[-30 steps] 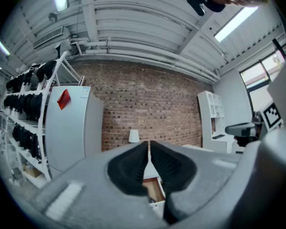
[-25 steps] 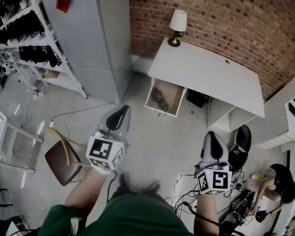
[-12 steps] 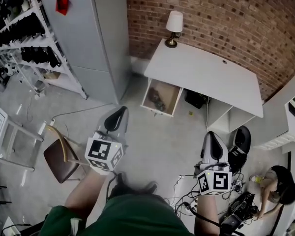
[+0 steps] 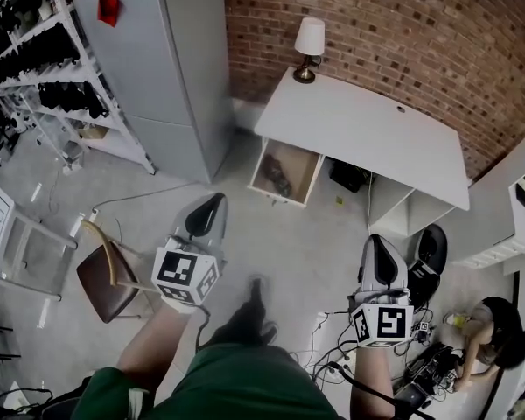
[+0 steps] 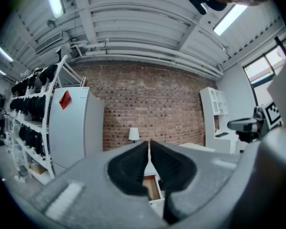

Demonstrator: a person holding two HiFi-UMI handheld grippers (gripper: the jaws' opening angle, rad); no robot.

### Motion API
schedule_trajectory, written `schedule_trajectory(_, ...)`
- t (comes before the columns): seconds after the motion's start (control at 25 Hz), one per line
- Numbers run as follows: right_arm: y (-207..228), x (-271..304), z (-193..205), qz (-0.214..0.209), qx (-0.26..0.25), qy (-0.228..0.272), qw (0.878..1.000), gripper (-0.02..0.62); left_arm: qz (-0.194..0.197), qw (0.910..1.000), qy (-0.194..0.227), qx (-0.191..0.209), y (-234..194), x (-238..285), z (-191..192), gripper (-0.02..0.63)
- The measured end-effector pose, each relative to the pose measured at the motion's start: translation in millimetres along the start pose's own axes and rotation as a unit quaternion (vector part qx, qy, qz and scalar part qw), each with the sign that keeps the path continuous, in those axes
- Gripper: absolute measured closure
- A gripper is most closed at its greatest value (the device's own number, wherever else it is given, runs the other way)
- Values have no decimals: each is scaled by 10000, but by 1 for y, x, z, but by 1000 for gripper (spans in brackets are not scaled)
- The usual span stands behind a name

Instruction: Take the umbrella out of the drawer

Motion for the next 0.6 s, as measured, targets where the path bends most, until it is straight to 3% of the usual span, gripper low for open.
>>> schedule_trajectory(0.36, 34, 52, 17, -41, -92, -359, 9993, 595, 155, 9996, 57, -248, -1, 84, 28, 595)
schedule_trajectory(0.6, 72, 139, 16, -125, 18, -549, 9984, 595, 32, 9993, 48, -372, -32, 160, 43, 594)
Point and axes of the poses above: the fingertips, and each gripper's own axes: x forward along the fingers, y to its right, z out of its underside, the point moved 9 cm from there along -x, backward along the fingers, and after that the axes turned 13 degrees about x, right-handed, at the moved point
